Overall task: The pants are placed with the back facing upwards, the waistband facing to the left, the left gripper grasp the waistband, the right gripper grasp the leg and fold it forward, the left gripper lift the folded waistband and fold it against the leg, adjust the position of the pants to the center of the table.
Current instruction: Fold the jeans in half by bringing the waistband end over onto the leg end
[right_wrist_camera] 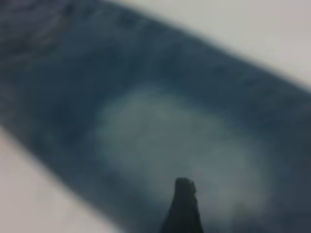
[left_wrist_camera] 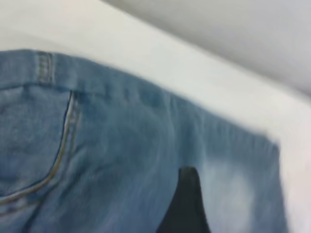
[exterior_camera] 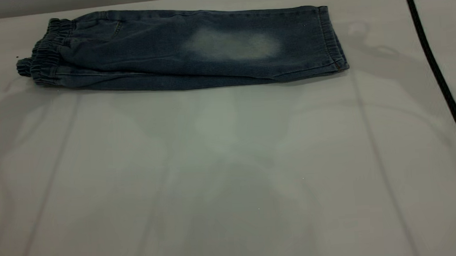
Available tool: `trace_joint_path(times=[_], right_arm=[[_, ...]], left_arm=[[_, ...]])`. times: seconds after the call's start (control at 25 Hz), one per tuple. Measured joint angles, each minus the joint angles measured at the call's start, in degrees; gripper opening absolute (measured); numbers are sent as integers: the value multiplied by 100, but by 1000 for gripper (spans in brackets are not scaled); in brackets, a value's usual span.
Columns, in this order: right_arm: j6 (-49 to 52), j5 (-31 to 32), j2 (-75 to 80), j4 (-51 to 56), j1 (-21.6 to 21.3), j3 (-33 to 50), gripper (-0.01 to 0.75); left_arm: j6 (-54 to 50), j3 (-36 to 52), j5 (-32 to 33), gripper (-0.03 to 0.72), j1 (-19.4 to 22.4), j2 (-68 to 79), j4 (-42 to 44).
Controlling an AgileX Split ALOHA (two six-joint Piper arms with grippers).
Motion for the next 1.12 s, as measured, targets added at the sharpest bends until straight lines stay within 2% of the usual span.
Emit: trace_joint_path(times=[0.12,0.28,0.44,0.64,0.84,1.12], right_arm=[[-16,270,0,-125,368,0,527],[-11,276,0,-384,916,-57,527],[432,207,0,-707,1253,-342,527],[1516,288,0,-1217,1410,-785,527],[2539,769,5,-1814,1415,-1153,527],[2866,980,40,-1989,1447,-1264,526]], left_arm=[[-541,-208,414,568,226,0,1461],[-1695,-604,837,568,537,0,3435],[-2374,-846,1007,568,635,0,4754],[-2479,-859,841,570,635,61,5179],[-2473,-865,343,570,635,332,5212],[-2468,-865,-224,570,635,705,5217]])
